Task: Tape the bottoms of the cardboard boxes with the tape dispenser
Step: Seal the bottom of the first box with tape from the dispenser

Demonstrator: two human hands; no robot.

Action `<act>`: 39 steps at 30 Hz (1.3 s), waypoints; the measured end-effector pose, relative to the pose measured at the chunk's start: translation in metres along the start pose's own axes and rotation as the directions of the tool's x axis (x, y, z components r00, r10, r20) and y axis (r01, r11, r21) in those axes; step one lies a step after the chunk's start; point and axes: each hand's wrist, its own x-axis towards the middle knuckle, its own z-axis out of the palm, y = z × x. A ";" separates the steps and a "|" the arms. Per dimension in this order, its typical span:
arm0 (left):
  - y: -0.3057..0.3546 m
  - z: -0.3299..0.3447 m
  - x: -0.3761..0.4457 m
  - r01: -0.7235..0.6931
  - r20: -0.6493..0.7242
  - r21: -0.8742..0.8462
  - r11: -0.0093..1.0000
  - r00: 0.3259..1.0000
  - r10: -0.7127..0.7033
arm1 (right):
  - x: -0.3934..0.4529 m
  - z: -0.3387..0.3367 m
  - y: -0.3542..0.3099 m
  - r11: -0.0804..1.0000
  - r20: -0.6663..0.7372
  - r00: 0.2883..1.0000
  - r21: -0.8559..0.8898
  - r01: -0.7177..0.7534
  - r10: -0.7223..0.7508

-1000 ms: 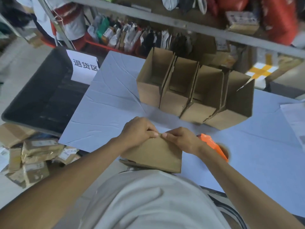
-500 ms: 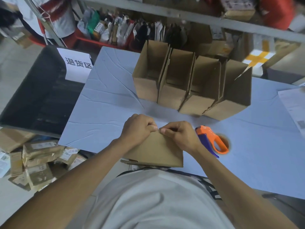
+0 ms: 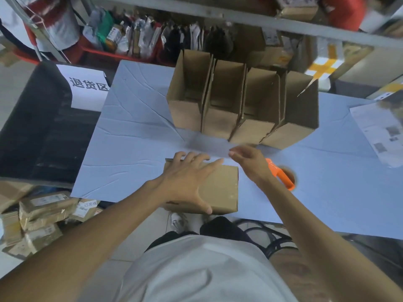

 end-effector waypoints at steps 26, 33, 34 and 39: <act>0.006 0.036 0.070 0.320 -0.141 -0.265 0.910 0.920 -0.365 | -0.044 -0.018 0.070 0.991 -0.255 0.963 -0.066 -0.112 0.092; 0.058 0.065 0.102 0.218 -0.013 -0.036 0.975 0.976 -0.218 | -0.035 -0.067 0.113 0.767 -0.187 0.978 -0.614 -0.190 0.092; 0.063 0.067 0.105 0.231 -0.026 -0.033 0.972 0.972 -0.232 | -0.033 -0.066 0.115 0.734 -0.162 0.985 -0.662 -0.155 0.062; 0.076 0.052 0.109 0.306 -0.006 -0.084 0.948 0.951 -0.308 | -0.028 -0.089 0.110 0.673 -0.088 0.988 -0.740 0.020 -0.126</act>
